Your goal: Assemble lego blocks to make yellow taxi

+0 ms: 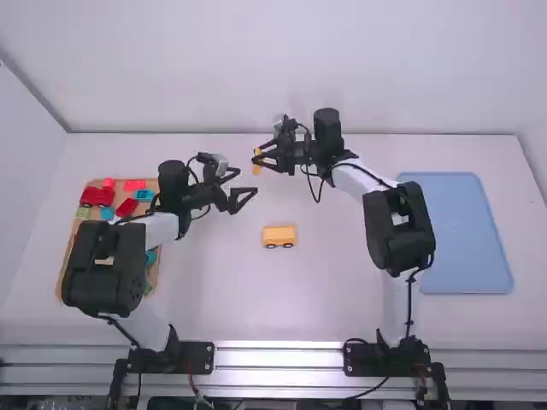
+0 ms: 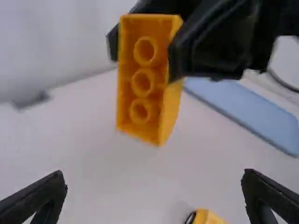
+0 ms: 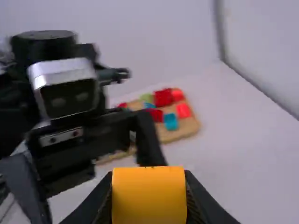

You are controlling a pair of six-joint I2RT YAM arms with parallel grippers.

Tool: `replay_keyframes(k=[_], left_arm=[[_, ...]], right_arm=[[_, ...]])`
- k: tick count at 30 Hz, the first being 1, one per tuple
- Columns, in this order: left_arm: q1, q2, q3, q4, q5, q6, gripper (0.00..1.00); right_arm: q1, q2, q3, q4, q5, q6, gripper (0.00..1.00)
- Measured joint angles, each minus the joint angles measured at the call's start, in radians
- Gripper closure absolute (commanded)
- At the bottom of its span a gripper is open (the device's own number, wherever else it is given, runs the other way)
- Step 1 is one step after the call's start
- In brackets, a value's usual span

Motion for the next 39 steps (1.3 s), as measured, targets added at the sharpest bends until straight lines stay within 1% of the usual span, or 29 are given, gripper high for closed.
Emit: replay_keyframes(k=[1,3,6,7,9,11,13,16,19,20,22,23,24,27,29,31,32,33,35,39], left_arm=[[0.0,0.0,0.0,-0.047,-0.068,0.012,0.01],[0.0,0.0,0.0,-0.069,-0.123,0.018,0.01],[0.0,0.001,0.0,-0.087,-0.256,0.034,0.01],[0.0,0.001,0.0,-0.087,-0.265,0.033,0.01],[0.0,-0.006,0.0,-0.095,-0.333,0.042,0.01],[0.0,-0.044,0.0,-0.143,-0.404,0.064,0.01],[0.0,-0.098,0.0,-0.2,-0.454,0.079,0.01],[0.0,-0.221,0.001,-0.325,-0.555,0.096,0.01],[0.0,-0.418,0.001,-0.496,-0.696,0.106,0.01],[0.0,-0.448,0.001,-0.518,-0.715,0.108,0.01],[0.0,-0.557,-0.004,-0.57,-0.782,0.108,0.01],[0.0,-0.622,-0.015,-0.584,-0.813,0.108,0.01],[0.0,-0.646,-0.022,-0.585,-0.823,0.109,0.01],[0.0,-0.868,-0.119,-0.587,-0.894,0.104,0.01],[0.0,-0.959,-0.171,-0.591,-0.931,0.092,0.01],[0.0,-1.092,-0.252,-0.599,-0.996,0.068,0.01],[0.0,-1.107,-0.261,-0.599,-1.003,0.066,0.01],[0.0,-1.167,-0.298,-0.602,-1.029,0.059,0.01],[0.0,-1.241,-0.342,-0.604,-1.052,0.051,0.01],[0.0,-1.373,-0.408,-0.605,-1.084,0.039,0.01]], right_arm=[[-0.003,-0.001,0.001,-0.085,0.087,-0.017,0.87],[-0.003,-0.006,0.001,-0.179,0.185,-0.041,0.87],[0.032,-0.034,0.005,-0.401,0.451,-0.106,0.87],[0.036,-0.037,0.007,-0.421,0.472,-0.11,0.87],[0.079,-0.055,0.039,-0.576,0.613,-0.149,0.9],[0.117,-0.068,0.075,-0.695,0.703,-0.188,0.9],[0.143,-0.076,0.091,-0.749,0.745,-0.219,0.89],[0.172,-0.082,0.099,-0.78,0.787,-0.259,0.88],[0.196,-0.082,0.099,-0.793,0.818,-0.307,0.87],[0.2,-0.082,0.099,-0.792,0.821,-0.312,0.87],[0.215,-0.082,0.099,-0.787,0.832,-0.337,0.87],[0.227,-0.082,0.099,-0.789,0.836,-0.354,0.87],[0.235,-0.082,0.099,-0.789,0.838,-0.362,0.87],[0.29,-0.082,0.099,-0.789,0.855,-0.404,0.88],[0.316,-0.082,0.099,-0.789,0.868,-0.415,0.89],[0.349,-0.082,0.099,-0.793,0.88,-0.423,0.91],[0.353,-0.082,0.1,-0.796,0.881,-0.425,0.91],[0.366,-0.081,0.109,-0.825,0.886,-0.433,0.91],[0.382,-0.072,0.142,-0.882,0.893,-0.448,0.91],[0.414,-0.01,0.282,-1.023,0.921,-0.499,0.91]])
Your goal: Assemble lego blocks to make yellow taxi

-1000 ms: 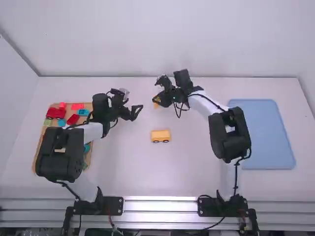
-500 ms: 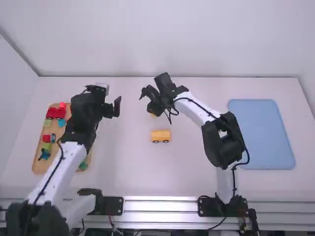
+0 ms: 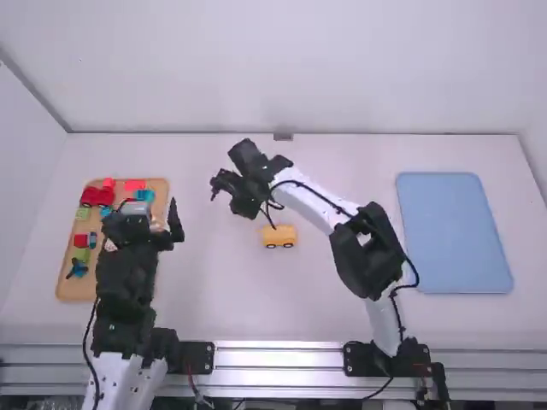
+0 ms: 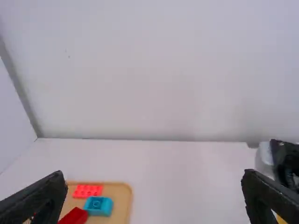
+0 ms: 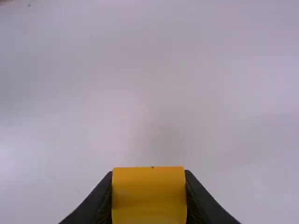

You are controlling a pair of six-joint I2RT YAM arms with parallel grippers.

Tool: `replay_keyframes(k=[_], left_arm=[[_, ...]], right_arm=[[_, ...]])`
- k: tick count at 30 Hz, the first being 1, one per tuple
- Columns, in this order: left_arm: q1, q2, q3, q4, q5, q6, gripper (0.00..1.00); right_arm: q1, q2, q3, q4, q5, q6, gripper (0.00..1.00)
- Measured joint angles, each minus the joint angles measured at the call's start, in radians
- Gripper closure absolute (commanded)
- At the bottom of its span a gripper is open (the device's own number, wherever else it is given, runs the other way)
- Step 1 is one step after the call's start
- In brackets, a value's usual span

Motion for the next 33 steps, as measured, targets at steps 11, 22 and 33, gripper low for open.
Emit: replay_keyframes(k=[11,22,33], left_arm=[[0.011,-0.051,-0.041,-0.035,-0.103,-0.015,0.01],[0.012,-0.051,-0.041,-0.041,-0.212,-0.053,0.01],[0.011,-0.051,-0.046,-0.03,-0.22,-0.053,0.01]], right_arm=[[0.133,0.27,0.243,-0.279,0.134,-0.144,0.92],[0.12,0.324,0.258,-0.273,0.174,-0.168,0.55],[0.109,0.324,0.271,-0.26,0.166,-0.169,0.01]])
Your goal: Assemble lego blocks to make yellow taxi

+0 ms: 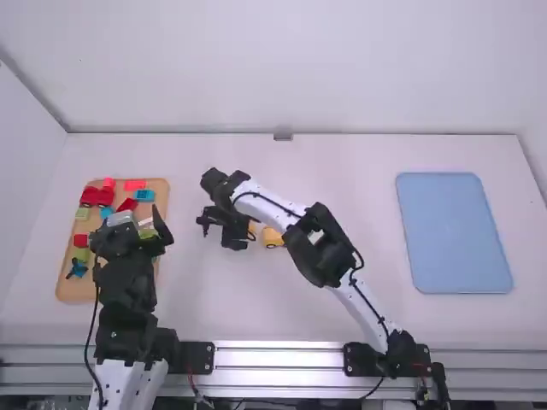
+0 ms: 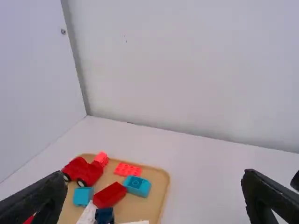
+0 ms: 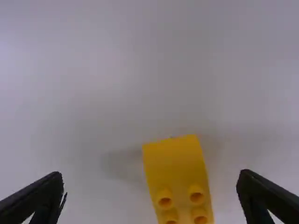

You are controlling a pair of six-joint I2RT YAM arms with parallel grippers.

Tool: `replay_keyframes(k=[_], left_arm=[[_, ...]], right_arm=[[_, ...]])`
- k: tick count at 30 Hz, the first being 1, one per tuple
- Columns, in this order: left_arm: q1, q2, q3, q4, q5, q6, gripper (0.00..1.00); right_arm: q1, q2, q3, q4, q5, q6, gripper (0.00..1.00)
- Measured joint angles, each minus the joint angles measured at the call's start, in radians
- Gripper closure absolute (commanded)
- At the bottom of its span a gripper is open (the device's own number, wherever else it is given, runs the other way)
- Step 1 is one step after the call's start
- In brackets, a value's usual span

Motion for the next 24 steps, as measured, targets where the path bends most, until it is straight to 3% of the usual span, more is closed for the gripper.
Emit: replay_keyframes(k=[7,13,20,24], left_arm=[[0.0,0.0,-0.021,0.01,0.0,0.0,0.01],[0.0,0.0,-0.022,0.008,0.01,0.0,0.01],[0.0,0.019,-0.022,0.016,0.165,0.03,0.01],[0.001,0.151,-0.022,0.092,0.247,0.043,0.01]], right_arm=[[-0.027,0.0,0.117,-0.048,-0.015,0.001,0.01],[-0.14,-0.011,0.234,-0.151,-0.098,-0.004,0.02],[-0.316,-0.093,0.24,-0.171,-0.248,0.002,0.02],[-0.382,-0.133,0.167,-0.075,-0.307,0.025,0.02]])
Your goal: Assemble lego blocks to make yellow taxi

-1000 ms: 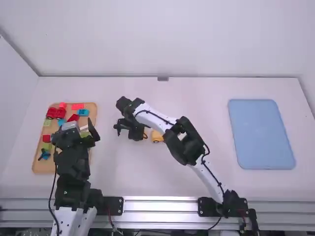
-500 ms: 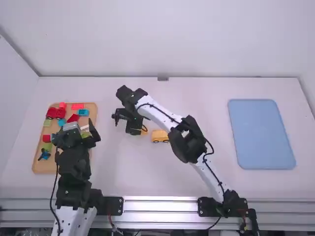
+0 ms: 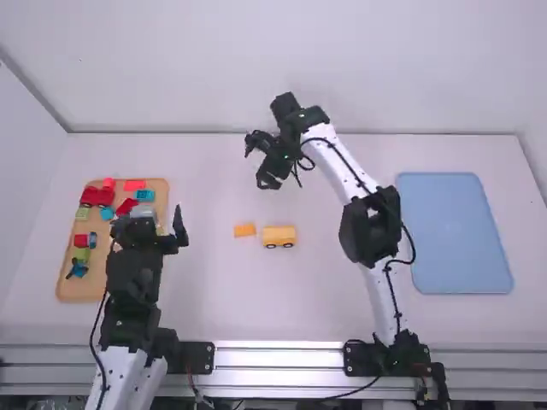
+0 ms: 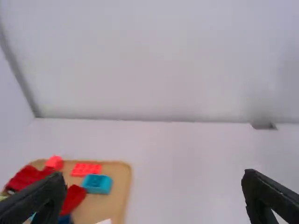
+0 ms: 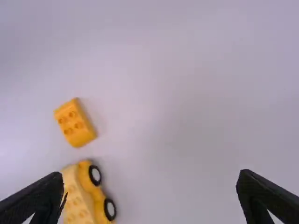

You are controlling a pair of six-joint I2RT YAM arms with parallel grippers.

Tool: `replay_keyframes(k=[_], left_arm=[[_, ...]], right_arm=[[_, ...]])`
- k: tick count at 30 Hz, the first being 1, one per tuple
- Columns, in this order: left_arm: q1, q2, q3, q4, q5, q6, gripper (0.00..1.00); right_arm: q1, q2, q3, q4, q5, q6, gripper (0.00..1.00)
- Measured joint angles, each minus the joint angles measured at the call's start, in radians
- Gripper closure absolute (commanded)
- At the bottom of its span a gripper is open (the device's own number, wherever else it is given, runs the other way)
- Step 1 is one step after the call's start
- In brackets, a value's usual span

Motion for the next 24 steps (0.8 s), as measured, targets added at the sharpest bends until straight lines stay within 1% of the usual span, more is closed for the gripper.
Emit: replay_keyframes(k=[1,2,3,5,6,7,8,10,11,12,14,16,17,19,22,24], left_arm=[[0.0,0.065,0.0,0.035,0.018,0.005,0.01],[0.0,0.084,0.0,0.045,0.023,0.006,0.01],[0.0,0.137,0.0,0.084,0.042,0.009,0.01],[0.0,0.229,0.002,0.132,0.087,0.021,0.01],[0.0,0.256,0.004,0.136,0.103,0.027,0.01],[0.001,0.32,0.015,0.141,0.139,0.04,0.01],[0.001,0.388,0.033,0.137,0.176,0.052,0.01],[0.001,0.47,0.07,0.115,0.225,0.07,0.01],[0.001,0.521,0.1,0.099,0.261,0.089,0.01],[0.001,0.584,0.144,0.076,0.314,0.12,0.01],[0.001,0.669,0.215,0.031,0.396,0.176,0.01],[0.001,0.772,0.315,-0.059,0.513,0.283,0.01],[0.001,0.799,0.344,-0.092,0.546,0.32,0.01],[0.001,0.889,0.433,-0.203,0.653,0.467,0.01],[0.0,0.986,0.51,-0.288,0.748,0.618,0.01],[0.0,1.097,0.577,-0.341,0.832,0.766,0.01]], right_arm=[[-0.009,-0.01,-0.041,0.045,-0.001,0.022,0.02],[-0.011,-0.014,-0.062,0.072,0.003,0.033,0.02],[-0.012,-0.022,-0.103,0.12,0.014,0.053,0.02],[-0.006,-0.048,-0.21,0.228,0.052,0.098,0.02],[-0.005,-0.056,-0.235,0.247,0.062,0.105,0.02],[0.002,-0.082,-0.304,0.294,0.091,0.124,0.02],[0.01,-0.126,-0.396,0.359,0.127,0.143,0.02],[0.02,-0.198,-0.516,0.436,0.17,0.164,0.02],[0.024,-0.25,-0.587,0.486,0.19,0.172,0.02],[0.029,-0.334,-0.688,0.555,0.21,0.183,0.02],[0.025,-0.446,-0.803,0.644,0.226,0.192,0.02],[-0.002,-0.59,-0.941,0.76,0.237,0.214,0.02],[-0.012,-0.623,-0.974,0.79,0.24,0.222,0.02],[-0.064,-0.725,-1.096,0.883,0.243,0.251,0.02],[-0.119,-0.774,-1.201,0.955,0.217,0.265,0.01],[-0.182,-0.788,-1.322,1.021,0.133,0.256,0.02]])
